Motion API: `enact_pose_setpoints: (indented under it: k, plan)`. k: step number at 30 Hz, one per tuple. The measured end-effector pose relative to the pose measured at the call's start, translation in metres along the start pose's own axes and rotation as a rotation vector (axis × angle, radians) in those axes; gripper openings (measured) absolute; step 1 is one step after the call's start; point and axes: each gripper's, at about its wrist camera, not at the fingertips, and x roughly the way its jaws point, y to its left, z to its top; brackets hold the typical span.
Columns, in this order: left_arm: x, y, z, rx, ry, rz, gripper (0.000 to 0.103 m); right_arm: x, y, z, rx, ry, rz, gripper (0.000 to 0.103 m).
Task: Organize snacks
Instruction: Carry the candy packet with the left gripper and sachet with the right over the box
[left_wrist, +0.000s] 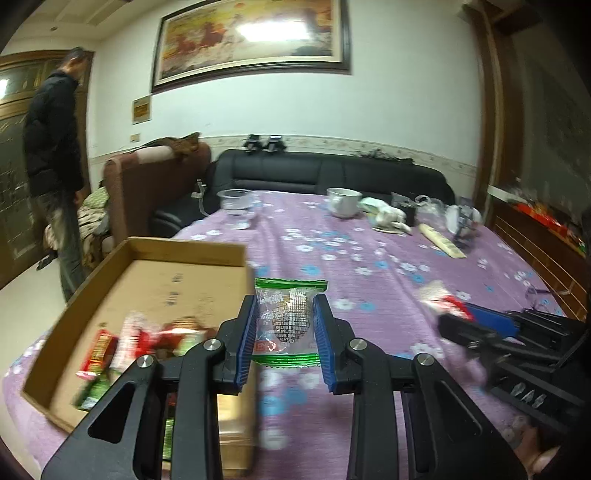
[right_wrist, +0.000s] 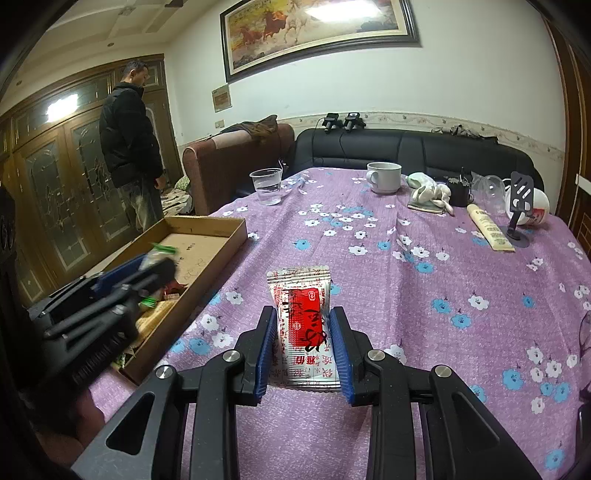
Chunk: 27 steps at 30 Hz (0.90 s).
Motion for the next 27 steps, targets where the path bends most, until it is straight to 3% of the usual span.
enact_pose_setpoints:
  k: [4,8,13,21,25,27]
  plan:
    - [-0.003,0.040,-0.001,-0.060,0.015,0.053,0.028,0.003,0.013,0.004,0.030,0.057,0.093,0.030]
    - [0.002,0.081,-0.008,-0.135,0.065,0.112,0.028,0.012,0.052,0.008,0.007,0.124,0.204,0.030]
    - [0.010,0.110,-0.016,-0.186,0.108,0.172,0.028,0.034,0.109,0.011,-0.070,0.189,0.280,0.031]
    - [0.025,0.127,-0.026,-0.210,0.179,0.187,0.028,0.085,0.152,0.004,-0.136,0.277,0.263,0.024]
    - [0.031,0.127,-0.028,-0.213,0.193,0.168,0.028,0.078,0.143,0.012,-0.079,0.254,0.307,0.024]
    - [0.031,0.127,-0.027,-0.206,0.195,0.169,0.028,0.062,0.129,0.021,-0.069,0.219,0.287,0.026]
